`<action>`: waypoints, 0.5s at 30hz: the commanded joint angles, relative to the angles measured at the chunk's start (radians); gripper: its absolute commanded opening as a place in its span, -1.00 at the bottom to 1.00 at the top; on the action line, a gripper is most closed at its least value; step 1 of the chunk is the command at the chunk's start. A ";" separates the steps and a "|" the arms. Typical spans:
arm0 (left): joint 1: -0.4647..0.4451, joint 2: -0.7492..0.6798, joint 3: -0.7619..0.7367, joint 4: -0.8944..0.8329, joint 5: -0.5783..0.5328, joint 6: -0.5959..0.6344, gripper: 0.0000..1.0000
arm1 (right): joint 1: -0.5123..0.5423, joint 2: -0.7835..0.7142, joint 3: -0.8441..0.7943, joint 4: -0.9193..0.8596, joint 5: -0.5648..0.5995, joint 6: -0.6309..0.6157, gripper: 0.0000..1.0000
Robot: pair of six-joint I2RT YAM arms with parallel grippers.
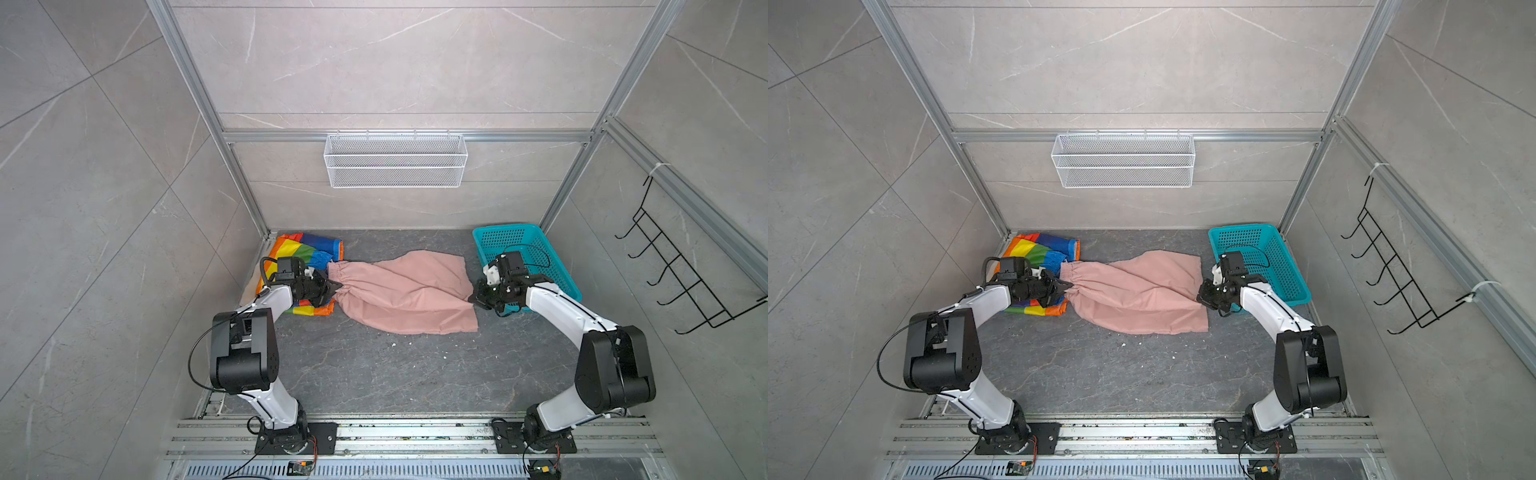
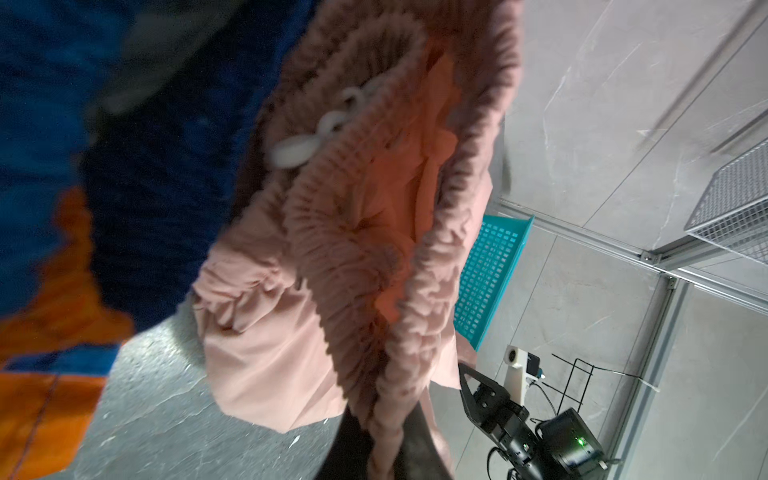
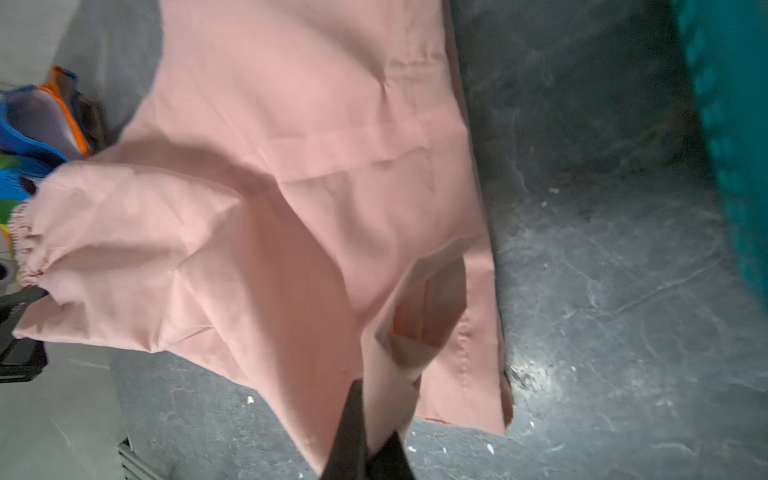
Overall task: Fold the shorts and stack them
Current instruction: 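Lower the stretched pink shorts flat onto the table with both grippers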
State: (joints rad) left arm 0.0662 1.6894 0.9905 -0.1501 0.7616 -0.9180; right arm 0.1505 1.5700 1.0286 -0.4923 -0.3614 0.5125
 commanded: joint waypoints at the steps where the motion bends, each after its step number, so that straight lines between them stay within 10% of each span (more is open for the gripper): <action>1: -0.004 -0.054 -0.031 0.017 -0.002 0.038 -0.84 | -0.003 0.033 -0.051 0.059 0.042 -0.016 -1.00; 15: -0.197 -0.034 -0.065 0.084 -0.018 -0.033 -0.86 | -0.177 0.091 0.016 0.004 0.107 -0.104 -1.00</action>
State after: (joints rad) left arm -0.1120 1.6512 0.8845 -0.1089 0.7258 -0.9283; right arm -0.0296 1.6672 1.0019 -0.4629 -0.2710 0.4313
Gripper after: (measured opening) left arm 0.076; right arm 0.043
